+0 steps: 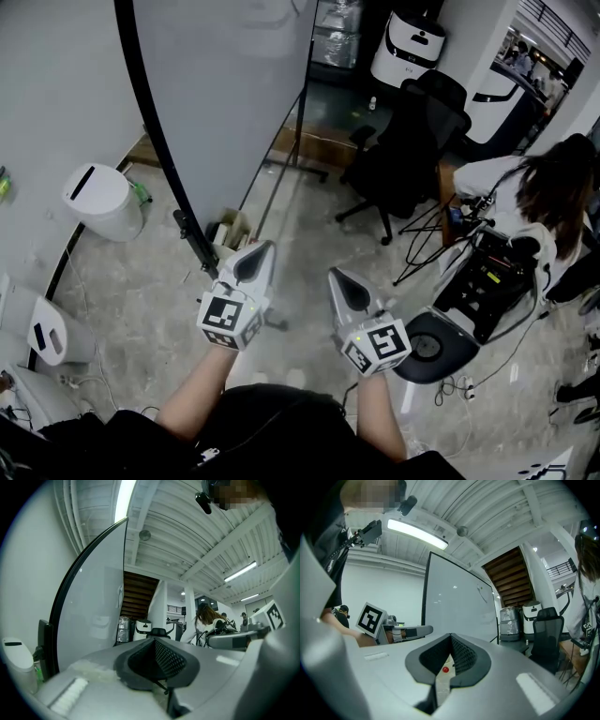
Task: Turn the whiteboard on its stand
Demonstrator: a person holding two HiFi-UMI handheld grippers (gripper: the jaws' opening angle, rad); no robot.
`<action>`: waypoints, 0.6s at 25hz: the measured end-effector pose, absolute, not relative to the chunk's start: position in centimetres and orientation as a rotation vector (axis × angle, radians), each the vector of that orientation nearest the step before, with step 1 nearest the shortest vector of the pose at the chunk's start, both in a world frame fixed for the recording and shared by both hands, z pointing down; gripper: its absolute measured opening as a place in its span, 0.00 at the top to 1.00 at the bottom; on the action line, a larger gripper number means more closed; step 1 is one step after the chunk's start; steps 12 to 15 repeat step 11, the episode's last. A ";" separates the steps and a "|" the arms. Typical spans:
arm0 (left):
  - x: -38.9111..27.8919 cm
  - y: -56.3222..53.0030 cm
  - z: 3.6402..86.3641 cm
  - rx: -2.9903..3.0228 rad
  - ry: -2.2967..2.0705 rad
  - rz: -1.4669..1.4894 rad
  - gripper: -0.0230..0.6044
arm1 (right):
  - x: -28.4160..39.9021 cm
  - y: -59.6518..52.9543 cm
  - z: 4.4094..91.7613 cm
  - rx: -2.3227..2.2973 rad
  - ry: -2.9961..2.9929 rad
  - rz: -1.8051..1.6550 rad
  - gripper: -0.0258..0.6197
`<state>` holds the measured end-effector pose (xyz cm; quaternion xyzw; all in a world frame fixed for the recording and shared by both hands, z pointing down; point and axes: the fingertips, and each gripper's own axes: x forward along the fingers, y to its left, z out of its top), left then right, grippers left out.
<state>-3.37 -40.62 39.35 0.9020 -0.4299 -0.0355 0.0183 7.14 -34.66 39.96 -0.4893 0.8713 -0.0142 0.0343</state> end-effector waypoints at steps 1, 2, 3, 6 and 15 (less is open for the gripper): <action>-3.4 -40.7 39.3 2.800 -1.337 -0.109 0.96 | 7.1 -34.7 39.9 -1.504 2.681 -0.044 0.95; -3.6 -40.7 39.3 2.799 -1.339 -0.109 0.96 | 7.0 -34.7 39.9 -1.503 2.682 -0.043 0.95; -3.7 -40.7 39.3 2.798 -1.341 -0.109 0.96 | 7.0 -34.7 39.9 -1.502 2.684 -0.043 0.95; -4.1 -40.5 39.2 2.800 -1.346 -0.113 0.96 | 6.6 -34.4 40.0 -1.503 2.686 -0.043 0.95; -4.9 -40.3 39.6 2.802 -1.348 -0.113 0.96 | 5.8 -34.3 40.4 -1.505 2.692 -0.036 0.95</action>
